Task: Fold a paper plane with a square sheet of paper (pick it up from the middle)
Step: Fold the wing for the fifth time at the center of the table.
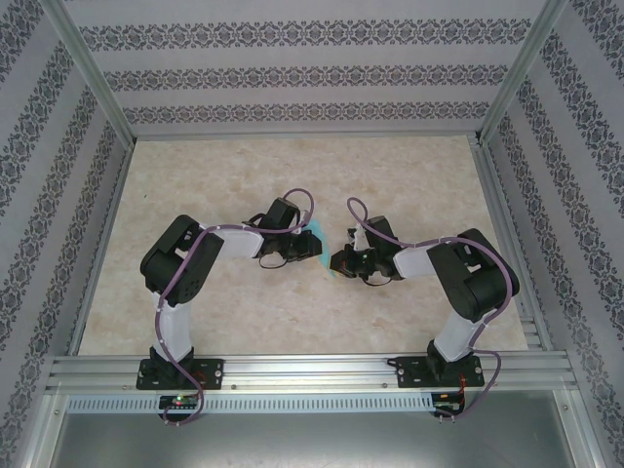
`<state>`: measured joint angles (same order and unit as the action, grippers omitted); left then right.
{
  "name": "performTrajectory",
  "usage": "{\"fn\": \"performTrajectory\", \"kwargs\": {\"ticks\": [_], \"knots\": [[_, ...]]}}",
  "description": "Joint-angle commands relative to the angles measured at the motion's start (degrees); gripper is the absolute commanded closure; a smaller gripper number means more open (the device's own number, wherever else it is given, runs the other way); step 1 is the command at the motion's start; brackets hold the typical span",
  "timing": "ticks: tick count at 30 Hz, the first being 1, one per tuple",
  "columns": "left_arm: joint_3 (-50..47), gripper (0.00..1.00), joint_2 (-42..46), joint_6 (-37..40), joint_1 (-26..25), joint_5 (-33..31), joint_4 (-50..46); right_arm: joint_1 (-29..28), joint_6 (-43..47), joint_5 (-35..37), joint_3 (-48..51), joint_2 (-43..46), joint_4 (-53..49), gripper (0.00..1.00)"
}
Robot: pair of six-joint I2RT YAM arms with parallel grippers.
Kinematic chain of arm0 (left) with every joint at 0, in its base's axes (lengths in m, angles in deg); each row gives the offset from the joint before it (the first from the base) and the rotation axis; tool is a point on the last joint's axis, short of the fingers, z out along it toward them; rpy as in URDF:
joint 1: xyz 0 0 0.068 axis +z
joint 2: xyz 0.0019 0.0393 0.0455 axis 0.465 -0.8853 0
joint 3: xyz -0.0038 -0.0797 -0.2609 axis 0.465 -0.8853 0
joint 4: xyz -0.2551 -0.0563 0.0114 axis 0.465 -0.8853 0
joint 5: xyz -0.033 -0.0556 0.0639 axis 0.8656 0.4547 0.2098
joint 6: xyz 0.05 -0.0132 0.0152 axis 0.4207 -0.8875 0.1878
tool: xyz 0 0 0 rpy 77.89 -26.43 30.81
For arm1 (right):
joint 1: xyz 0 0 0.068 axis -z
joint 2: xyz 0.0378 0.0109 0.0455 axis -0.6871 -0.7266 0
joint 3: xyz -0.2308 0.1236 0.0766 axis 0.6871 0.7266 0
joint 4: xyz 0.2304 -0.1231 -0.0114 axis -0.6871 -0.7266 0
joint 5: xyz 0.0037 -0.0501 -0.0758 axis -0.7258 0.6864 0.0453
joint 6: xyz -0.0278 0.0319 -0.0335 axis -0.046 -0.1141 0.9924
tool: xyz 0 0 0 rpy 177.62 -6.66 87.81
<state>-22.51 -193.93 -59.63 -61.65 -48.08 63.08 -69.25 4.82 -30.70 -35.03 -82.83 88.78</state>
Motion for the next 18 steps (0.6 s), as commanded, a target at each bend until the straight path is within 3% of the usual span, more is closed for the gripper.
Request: {"fn": "performTrajectory", "kwargs": {"ticks": [1,8,18], "knots": [[0.1,0.80,0.5,1.8,-0.3,1.3,1.1,-0.3,1.2,1.6,0.0,-2.3,-3.6,0.96],[-2.7,0.78,2.7,2.5,-1.4,3.7,5.1,-0.1,0.2,1.8,-0.5,-3.0,-3.7,0.97],[0.6,0.82,-0.6,3.3,-2.5,-1.1,-2.8,-0.1,0.6,1.8,-0.5,-2.7,-4.4,0.93]]}}
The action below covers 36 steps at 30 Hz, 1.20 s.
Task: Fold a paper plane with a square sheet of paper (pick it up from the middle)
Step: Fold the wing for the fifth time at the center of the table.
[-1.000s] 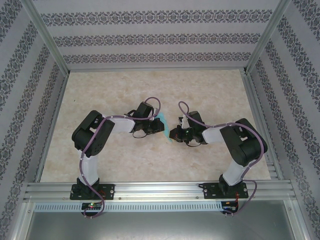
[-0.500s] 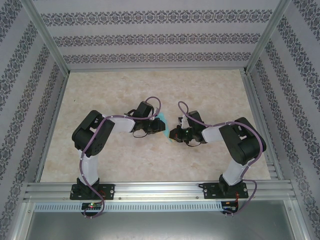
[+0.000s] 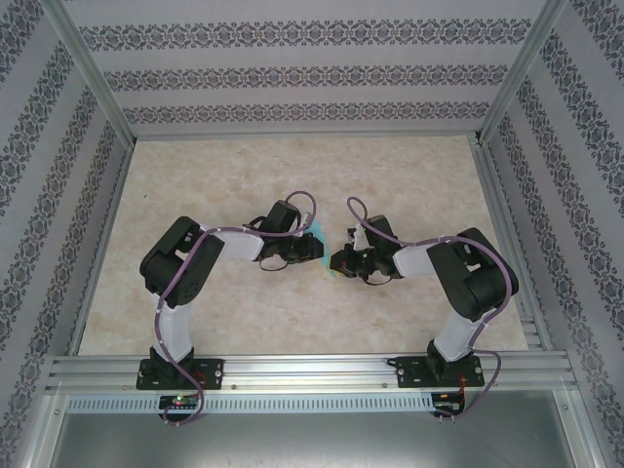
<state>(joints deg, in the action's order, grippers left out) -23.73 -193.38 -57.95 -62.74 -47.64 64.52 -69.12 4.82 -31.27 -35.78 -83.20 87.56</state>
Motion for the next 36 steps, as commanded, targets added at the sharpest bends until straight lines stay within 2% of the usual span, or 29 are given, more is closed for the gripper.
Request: {"fn": "performTrajectory", "kwargs": {"ticks": [1,7,16,23,27,31,36], "knots": [[2.2,0.83,-1.4,1.6,-1.4,-2.8,-5.9,-0.2,0.8,2.4,0.4,-2.0,-3.5,0.92],[4.5,0.85,-3.7,1.5,-1.4,-8.7,-15.4,-0.2,1.6,2.3,0.9,1.3,-5.6,0.88],[4.1,0.86,-4.7,0.9,-1.4,-9.6,-16.2,-0.2,2.3,2.7,3.0,3.6,-7.9,0.89],[4.5,0.86,-5.2,0.8,-1.4,-9.5,-16.4,-0.5,2.7,3.7,2.0,1.8,-9.7,0.91],[4.5,0.86,-5.3,0.8,-1.5,-9.5,-16.5,-1.0,3.2,5.6,0.8,7.2,-12.2,0.84],[4.6,0.86,-5.6,0.8,-1.4,-9.3,-16.5,-2.9,6.2,12.8,-2.4,13.8,-20.1,0.80],[5.0,0.86,-5.8,0.8,-1.4,-9.3,-16.8,-6.0,6.9,12.8,-5.9,12.2,-21.6,0.81]]}}
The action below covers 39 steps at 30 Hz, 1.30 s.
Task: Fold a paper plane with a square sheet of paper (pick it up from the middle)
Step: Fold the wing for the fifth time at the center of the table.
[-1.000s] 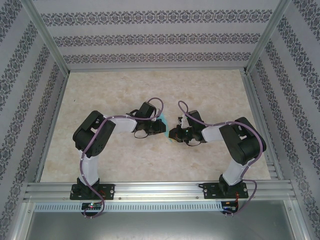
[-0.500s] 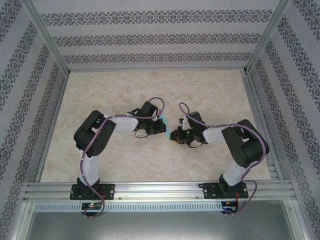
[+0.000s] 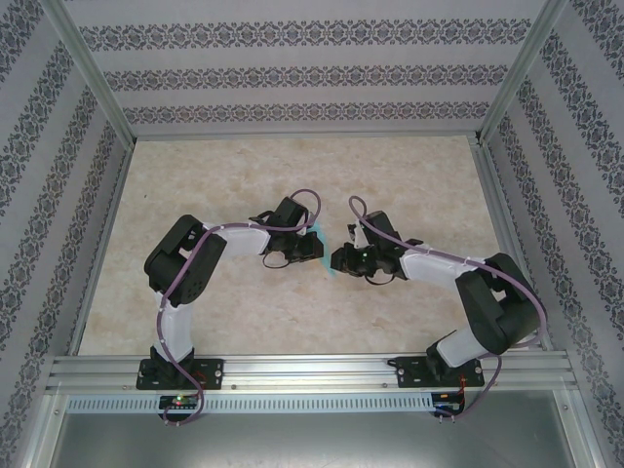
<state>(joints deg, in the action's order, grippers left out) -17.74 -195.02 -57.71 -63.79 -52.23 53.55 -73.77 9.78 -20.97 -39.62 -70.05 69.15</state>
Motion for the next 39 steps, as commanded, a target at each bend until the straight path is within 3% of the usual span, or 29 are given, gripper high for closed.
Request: {"fn": "performTrajectory", "kwargs": {"ticks": [1,14,31,39], "knots": [[-0.9,0.86,-4.3,0.5,-0.3,-4.7,-5.9,-1.9,1.9,2.5,-2.9,-1.9,-3.3,0.83],[-0.7,0.86,-4.5,0.3,-0.4,-4.9,-6.6,-3.0,2.9,2.8,-7.3,-10.8,-4.5,0.90],[0.0,0.87,-5.2,0.5,-0.3,-5.6,-8.1,-0.4,2.1,0.8,0.5,-9.8,-0.9,0.90],[0.1,0.87,-5.1,0.6,-0.4,-5.4,-8.4,-0.8,3.1,0.0,-5.2,-5.3,-3.2,0.88]]}}
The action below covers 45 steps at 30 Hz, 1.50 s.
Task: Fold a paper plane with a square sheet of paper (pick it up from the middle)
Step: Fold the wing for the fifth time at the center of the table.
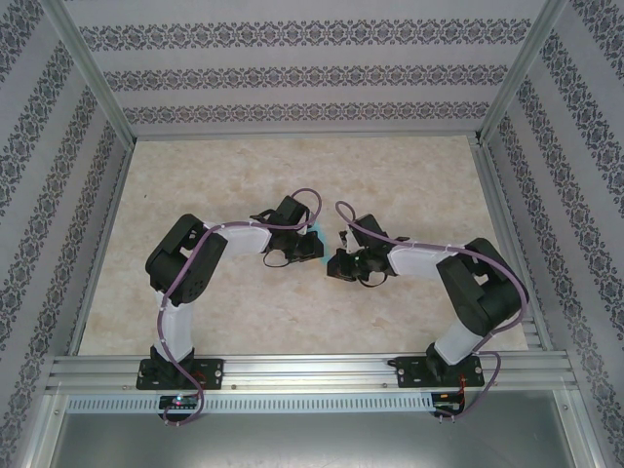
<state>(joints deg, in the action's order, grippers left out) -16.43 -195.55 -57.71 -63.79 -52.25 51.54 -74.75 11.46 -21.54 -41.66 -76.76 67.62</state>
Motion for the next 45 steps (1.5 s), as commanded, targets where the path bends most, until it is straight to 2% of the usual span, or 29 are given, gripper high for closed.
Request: {"fn": "performTrajectory", "kwargs": {"ticks": [1,8,15,25,30,36,45], "knots": [[-1.3,0.87,-4.6,0.6,-0.4,-5.2,-6.4,0.2,1.9,0.6,-4.1,0.4,-2.0,0.89],[-1.2,0.87,-4.7,0.6,-0.4,-5.0,-6.4,0.2,4.0,-0.1,-8.2,-5.8,-3.3,0.92],[-0.9,0.87,-4.7,0.5,-0.4,-5.1,-6.8,0.4,4.5,1.0,-6.5,-7.8,-3.7,0.92],[-0.6,0.87,-5.4,0.4,-0.4,-7.1,-8.6,2.0,5.9,1.1,2.3,-4.2,-4.3,0.93],[-0.5,0.88,-5.3,0.7,-0.4,-6.8,-8.6,3.5,5.8,-0.3,5.6,1.5,-3.9,0.93],[0.0,0.88,-5.3,0.8,-0.4,-6.3,-8.6,3.3,4.9,0.1,0.6,6.8,-3.7,0.92],[0.5,0.87,-5.1,0.5,-0.4,-4.9,-8.2,0.4,4.0,-0.6,-6.7,-3.7,-0.8,0.93]]}}
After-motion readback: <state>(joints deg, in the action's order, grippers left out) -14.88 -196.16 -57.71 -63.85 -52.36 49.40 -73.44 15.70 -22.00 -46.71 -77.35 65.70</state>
